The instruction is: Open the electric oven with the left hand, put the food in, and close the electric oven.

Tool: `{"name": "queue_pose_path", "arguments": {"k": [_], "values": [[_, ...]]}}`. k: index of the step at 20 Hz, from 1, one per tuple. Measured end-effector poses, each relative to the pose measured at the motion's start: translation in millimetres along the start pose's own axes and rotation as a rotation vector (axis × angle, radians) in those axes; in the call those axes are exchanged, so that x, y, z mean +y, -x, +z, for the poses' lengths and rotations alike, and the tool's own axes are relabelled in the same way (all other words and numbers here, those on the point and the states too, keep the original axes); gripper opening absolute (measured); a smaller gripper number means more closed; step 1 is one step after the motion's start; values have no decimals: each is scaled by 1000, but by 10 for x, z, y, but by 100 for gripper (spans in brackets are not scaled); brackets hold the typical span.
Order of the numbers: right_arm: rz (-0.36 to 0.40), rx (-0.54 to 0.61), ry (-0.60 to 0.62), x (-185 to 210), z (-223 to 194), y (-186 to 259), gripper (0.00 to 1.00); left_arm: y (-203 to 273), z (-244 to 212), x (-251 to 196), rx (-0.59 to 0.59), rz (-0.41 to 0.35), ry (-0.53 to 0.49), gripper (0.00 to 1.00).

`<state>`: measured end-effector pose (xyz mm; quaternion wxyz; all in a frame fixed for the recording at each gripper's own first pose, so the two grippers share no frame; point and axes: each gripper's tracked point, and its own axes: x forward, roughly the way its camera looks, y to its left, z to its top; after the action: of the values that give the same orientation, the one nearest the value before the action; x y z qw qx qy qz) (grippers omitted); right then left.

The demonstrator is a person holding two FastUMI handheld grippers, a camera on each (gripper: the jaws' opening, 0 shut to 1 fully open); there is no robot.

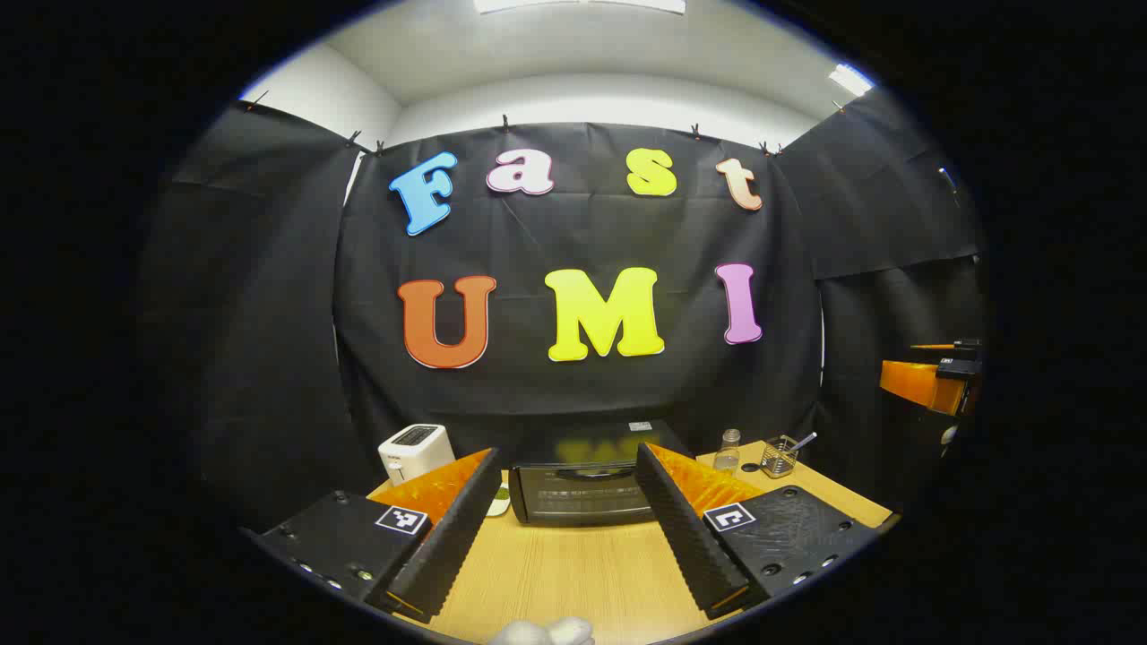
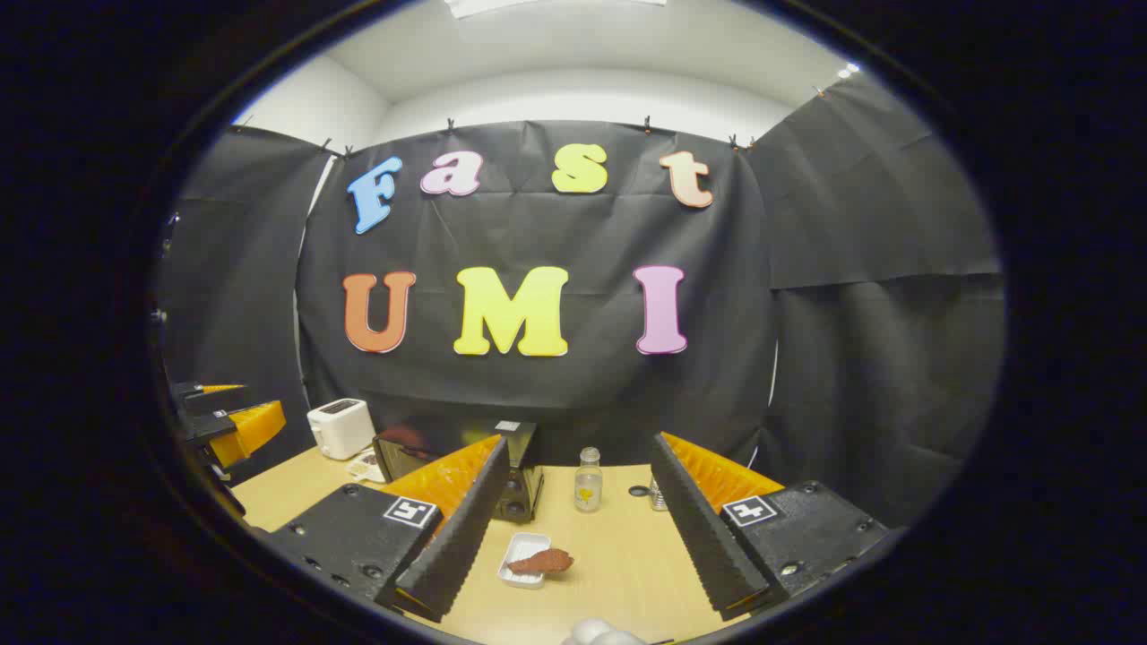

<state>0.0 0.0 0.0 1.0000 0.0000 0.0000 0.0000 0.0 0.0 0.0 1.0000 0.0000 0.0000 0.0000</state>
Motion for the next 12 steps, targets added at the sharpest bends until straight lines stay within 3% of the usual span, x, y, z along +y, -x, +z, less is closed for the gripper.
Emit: {"name": "queue_pose_path", "arguments": {"k": [1,12], "values": [[0,-3,-7,15,5,0,100,-31,-17,-15,3,-4,2,96],[-43,35,-17,-106,-95,-12,100,-383,-72,-145,5,-31,25,96]]}}
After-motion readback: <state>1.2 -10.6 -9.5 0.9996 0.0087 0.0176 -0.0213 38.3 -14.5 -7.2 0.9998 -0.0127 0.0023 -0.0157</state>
